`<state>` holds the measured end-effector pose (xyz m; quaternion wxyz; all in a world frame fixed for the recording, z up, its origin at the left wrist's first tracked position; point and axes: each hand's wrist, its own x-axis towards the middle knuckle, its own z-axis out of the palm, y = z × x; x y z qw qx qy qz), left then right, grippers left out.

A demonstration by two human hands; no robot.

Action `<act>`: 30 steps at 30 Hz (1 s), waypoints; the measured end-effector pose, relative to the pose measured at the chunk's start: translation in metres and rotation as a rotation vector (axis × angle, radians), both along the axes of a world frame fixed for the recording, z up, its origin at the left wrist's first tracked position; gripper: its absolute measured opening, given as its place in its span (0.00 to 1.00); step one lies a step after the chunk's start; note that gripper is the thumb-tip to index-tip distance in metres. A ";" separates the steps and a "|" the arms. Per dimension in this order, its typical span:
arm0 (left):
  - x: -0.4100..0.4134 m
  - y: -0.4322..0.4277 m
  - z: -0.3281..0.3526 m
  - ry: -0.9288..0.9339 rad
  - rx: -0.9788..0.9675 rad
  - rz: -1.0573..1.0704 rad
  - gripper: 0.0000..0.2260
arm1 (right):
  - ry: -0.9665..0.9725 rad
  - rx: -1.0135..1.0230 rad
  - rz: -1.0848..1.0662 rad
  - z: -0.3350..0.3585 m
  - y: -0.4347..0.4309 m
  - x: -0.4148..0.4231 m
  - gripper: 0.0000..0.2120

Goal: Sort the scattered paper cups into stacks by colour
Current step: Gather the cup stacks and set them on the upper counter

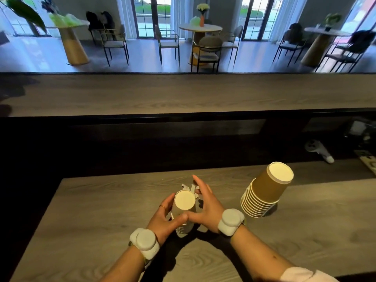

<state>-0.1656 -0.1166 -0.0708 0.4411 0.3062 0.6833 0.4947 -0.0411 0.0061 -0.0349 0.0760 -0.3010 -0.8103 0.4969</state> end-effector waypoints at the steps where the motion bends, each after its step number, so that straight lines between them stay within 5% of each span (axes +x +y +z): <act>1: 0.001 0.001 -0.003 0.026 -0.005 -0.013 0.36 | -0.017 -0.028 -0.028 -0.004 0.003 0.008 0.46; 5: 0.009 0.008 -0.020 0.069 0.034 -0.002 0.39 | -0.201 -0.163 -0.134 -0.032 0.013 0.038 0.31; 8: 0.016 0.015 -0.030 0.064 0.057 0.052 0.40 | -0.295 -0.323 -0.544 -0.052 0.015 0.060 0.15; 12: 0.029 0.026 -0.038 0.070 0.048 0.079 0.36 | -0.313 -0.340 -0.981 -0.066 0.030 0.101 0.24; 14: 0.037 0.037 -0.034 0.089 0.050 0.044 0.38 | -0.306 -0.183 -1.001 -0.068 0.045 0.115 0.35; 16: 0.046 0.050 -0.032 0.091 0.062 0.018 0.38 | -0.100 -0.182 -1.045 -0.064 0.058 0.120 0.43; 24: 0.062 0.078 -0.031 0.137 0.025 0.037 0.41 | 0.261 -0.225 -0.954 -0.092 0.093 0.127 0.49; 30: 0.074 0.097 -0.036 0.162 -0.016 0.122 0.40 | 0.179 -0.241 -0.834 -0.107 0.113 0.118 0.50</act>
